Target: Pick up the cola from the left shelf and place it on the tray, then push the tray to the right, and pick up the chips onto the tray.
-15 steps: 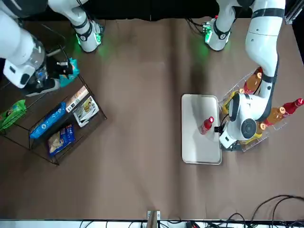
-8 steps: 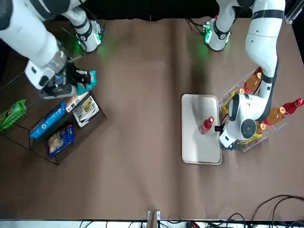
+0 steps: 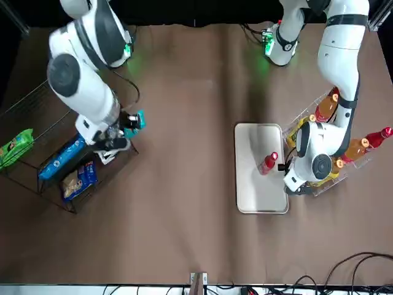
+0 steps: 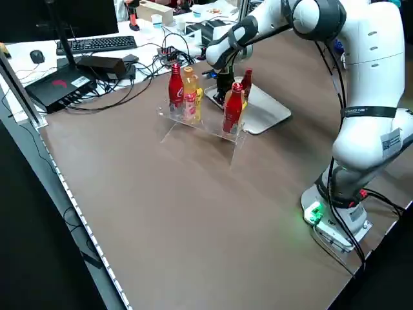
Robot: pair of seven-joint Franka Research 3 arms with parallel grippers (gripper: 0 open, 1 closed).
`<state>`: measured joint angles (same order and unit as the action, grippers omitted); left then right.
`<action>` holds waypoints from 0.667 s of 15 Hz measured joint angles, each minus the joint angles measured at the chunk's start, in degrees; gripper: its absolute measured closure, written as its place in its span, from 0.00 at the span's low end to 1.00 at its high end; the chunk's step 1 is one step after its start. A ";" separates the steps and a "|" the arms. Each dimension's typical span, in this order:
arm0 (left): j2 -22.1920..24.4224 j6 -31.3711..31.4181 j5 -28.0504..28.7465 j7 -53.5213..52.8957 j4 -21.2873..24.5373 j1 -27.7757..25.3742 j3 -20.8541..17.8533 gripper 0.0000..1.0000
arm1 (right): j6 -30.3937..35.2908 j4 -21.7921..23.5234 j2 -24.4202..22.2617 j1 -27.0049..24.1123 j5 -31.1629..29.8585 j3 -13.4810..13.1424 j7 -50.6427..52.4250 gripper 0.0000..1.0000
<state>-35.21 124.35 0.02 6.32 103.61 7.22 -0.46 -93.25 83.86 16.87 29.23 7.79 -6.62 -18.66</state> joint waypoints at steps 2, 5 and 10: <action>-0.04 0.18 0.00 0.00 -0.07 0.17 0.02 0.95 | -2.95 0.01 1.92 0.47 0.00 0.00 -0.01 0.73; -0.06 0.42 0.00 -0.11 -0.10 0.35 0.72 0.95 | -4.29 0.01 4.03 0.57 0.22 -0.16 -0.34 0.73; -0.36 1.68 -2.30 1.95 -0.33 5.00 1.79 0.95 | -4.33 0.05 5.31 0.15 0.39 -0.78 -0.60 0.73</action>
<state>-35.57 126.03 -2.28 8.27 103.27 12.21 1.34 -97.58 83.90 22.19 29.38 8.18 -7.40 -19.26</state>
